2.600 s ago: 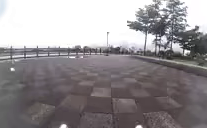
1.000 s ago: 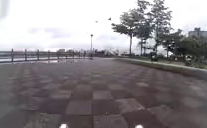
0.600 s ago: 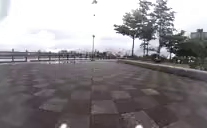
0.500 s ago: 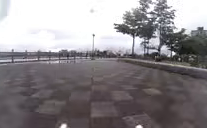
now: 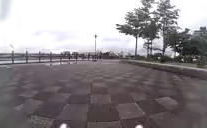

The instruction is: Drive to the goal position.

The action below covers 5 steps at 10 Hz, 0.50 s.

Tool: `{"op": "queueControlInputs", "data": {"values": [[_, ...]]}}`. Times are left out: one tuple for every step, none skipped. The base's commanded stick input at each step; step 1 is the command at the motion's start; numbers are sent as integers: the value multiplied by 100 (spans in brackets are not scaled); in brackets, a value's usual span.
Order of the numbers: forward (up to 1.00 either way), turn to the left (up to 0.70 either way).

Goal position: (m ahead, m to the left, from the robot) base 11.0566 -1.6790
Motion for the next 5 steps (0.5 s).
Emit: {"op": "queueControlInputs", "data": {"values": [[85,1],[85,1],[85,1],[85,1],[85,1]]}}
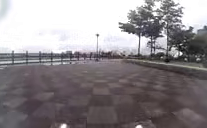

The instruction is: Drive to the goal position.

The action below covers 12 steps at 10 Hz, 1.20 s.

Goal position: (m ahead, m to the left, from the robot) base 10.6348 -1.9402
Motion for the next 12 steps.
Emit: {"op": "queueControlInputs", "data": {"values": [[85,1],[85,0],[85,-4],[85,-15],[85,-23],[85,-30],[85,-33],[85,-33],[85,-30],[85,-24],[85,-3],[85,1]]}}
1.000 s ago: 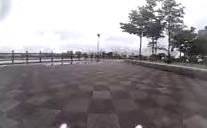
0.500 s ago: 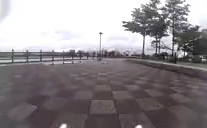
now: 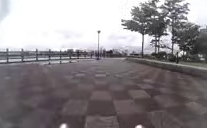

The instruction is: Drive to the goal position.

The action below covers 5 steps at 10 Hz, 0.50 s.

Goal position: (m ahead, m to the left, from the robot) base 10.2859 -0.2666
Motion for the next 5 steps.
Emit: {"op": "queueControlInputs", "data": {"values": [[85,1],[85,1],[85,1],[85,1],[85,1]]}}
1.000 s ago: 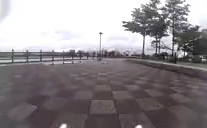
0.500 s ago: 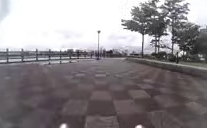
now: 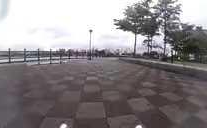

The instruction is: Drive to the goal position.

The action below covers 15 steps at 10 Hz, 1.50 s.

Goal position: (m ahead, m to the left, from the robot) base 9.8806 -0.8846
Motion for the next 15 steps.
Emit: {"op": "queueControlInputs", "data": {"values": [[85,1],[85,1],[85,1],[85,1],[85,1],[85,1],[85,1],[85,1],[85,1],[85,1],[85,1],[85,1],[85,1],[85,1],[85,1]]}}
